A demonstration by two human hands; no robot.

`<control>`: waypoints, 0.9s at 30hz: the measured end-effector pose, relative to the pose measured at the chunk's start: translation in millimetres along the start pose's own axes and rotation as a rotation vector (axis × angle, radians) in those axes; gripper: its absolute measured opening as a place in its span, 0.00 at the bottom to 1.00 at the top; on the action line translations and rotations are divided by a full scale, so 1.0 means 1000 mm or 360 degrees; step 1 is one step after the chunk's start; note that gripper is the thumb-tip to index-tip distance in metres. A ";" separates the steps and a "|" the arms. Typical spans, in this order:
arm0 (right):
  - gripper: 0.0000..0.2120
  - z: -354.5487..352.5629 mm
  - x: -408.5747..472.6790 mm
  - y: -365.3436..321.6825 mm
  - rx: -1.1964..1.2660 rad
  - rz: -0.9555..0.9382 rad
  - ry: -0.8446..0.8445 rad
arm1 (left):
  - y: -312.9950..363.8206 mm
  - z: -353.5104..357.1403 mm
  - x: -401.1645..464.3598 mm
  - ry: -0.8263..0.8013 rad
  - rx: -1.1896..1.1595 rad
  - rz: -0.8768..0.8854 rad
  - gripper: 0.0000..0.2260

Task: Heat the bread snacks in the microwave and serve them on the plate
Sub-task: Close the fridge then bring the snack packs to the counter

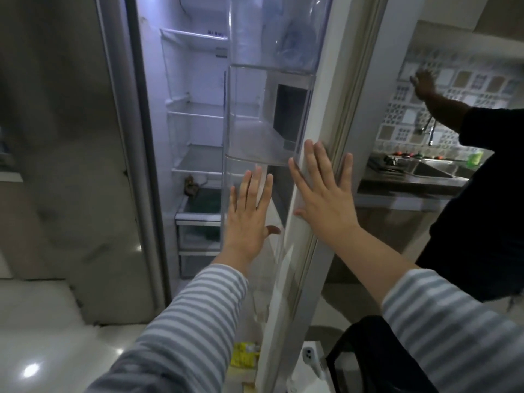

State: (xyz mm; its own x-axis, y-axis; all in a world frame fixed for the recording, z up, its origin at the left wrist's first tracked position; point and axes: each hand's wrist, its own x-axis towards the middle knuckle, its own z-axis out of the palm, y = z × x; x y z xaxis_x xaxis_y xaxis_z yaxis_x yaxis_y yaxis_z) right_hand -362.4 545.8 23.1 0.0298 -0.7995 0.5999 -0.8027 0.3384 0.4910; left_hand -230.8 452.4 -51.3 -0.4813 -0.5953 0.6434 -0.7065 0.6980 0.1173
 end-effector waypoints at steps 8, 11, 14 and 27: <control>0.48 -0.028 0.036 -0.082 0.0068 0.0093 -0.0098 | -0.075 -0.017 -0.001 -0.0073 -0.0044 -0.0015 0.59; 0.48 -0.041 0.058 -0.123 0.0042 0.0128 -0.0116 | -0.109 -0.032 0.001 -0.0155 0.0082 -0.0122 0.56; 0.43 -0.055 0.082 -0.159 0.0069 0.0068 -0.0120 | -0.144 -0.050 0.004 -0.0280 0.0305 -0.0230 0.49; 0.35 -0.014 0.091 -0.193 0.0701 0.0419 0.0209 | -0.212 -0.076 0.011 0.0263 0.0049 0.0099 0.32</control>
State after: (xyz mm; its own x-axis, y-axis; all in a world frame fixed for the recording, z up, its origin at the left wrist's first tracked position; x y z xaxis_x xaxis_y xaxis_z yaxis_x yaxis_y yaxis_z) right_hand -196.0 415.1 -8.2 -0.1547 -0.6370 0.7552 -0.9665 0.2561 0.0181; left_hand -46.7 327.9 -11.5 -0.4346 -0.4762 0.7644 -0.6948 0.7173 0.0518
